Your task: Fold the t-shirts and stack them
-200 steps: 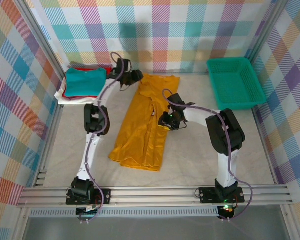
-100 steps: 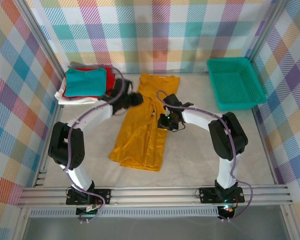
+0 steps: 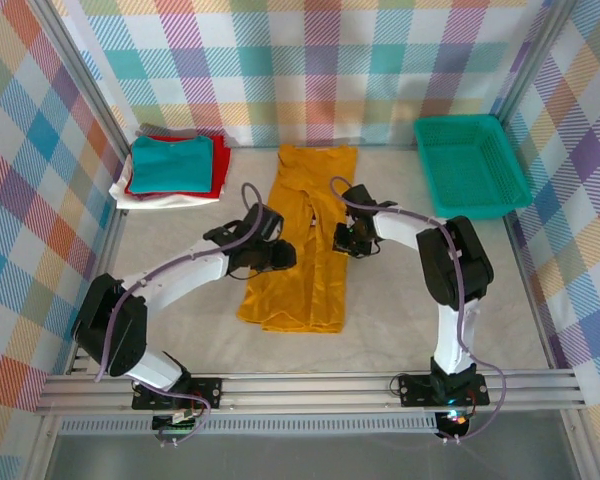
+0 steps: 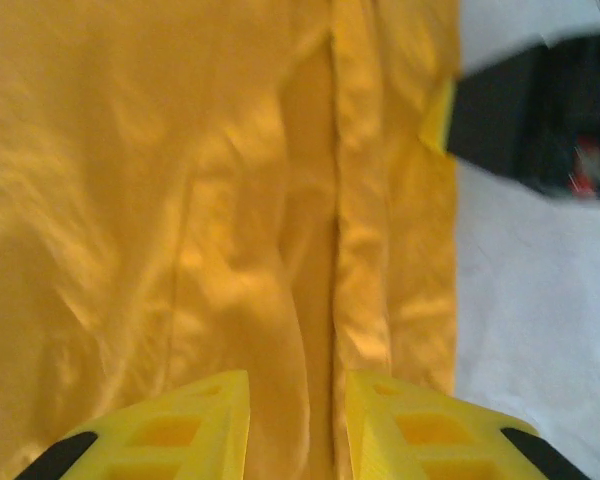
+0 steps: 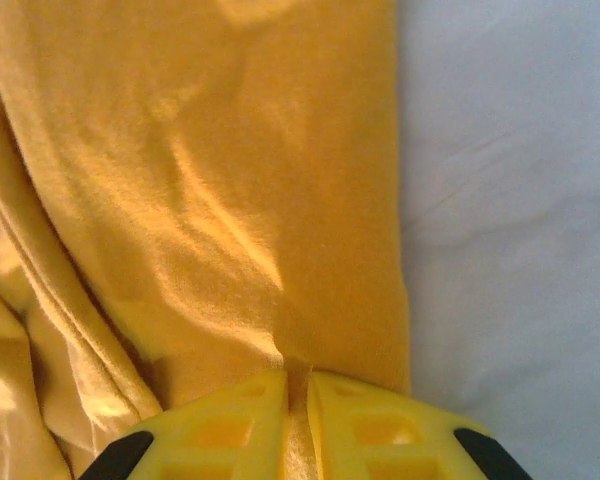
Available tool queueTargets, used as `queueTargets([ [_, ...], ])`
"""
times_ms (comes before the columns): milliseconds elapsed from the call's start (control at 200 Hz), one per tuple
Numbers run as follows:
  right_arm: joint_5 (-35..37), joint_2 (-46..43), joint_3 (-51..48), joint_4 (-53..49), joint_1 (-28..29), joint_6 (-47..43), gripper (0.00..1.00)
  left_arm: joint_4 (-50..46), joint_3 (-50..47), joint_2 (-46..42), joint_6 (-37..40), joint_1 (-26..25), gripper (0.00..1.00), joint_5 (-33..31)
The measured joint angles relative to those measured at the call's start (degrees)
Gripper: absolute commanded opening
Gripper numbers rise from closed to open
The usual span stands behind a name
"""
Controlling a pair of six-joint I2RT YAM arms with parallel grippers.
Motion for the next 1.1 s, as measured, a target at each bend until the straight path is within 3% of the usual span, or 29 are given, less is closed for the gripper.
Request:
queueTargets([
  [220, 5.0, 0.1, 1.9, -2.1, -3.7, -2.8, 0.22, 0.5, -6.9, 0.2, -2.9, -1.6, 0.29, -1.2],
  [380, 5.5, -1.0, 2.3, -4.8, -5.4, -5.5, 0.33, 3.3, -7.3, 2.5, -3.7, -1.6, 0.27, -2.2],
  [720, -13.8, -28.3, -21.1, -4.3, -5.5, -5.9, 0.37, 7.2, -7.5, 5.3, -3.8, -1.6, 0.25, -2.7],
  [945, -20.2, -29.8, -30.6, -4.6, -5.4, -5.1, 0.37, 7.4, -8.8, 6.4, -3.7, -1.6, 0.24, -2.7],
  [1100, -22.5, -28.9, -31.8, -3.8, -4.8, -5.1, 0.37, 7.4, -9.2, 7.8, -3.7, -2.0, 0.23, -2.7],
])
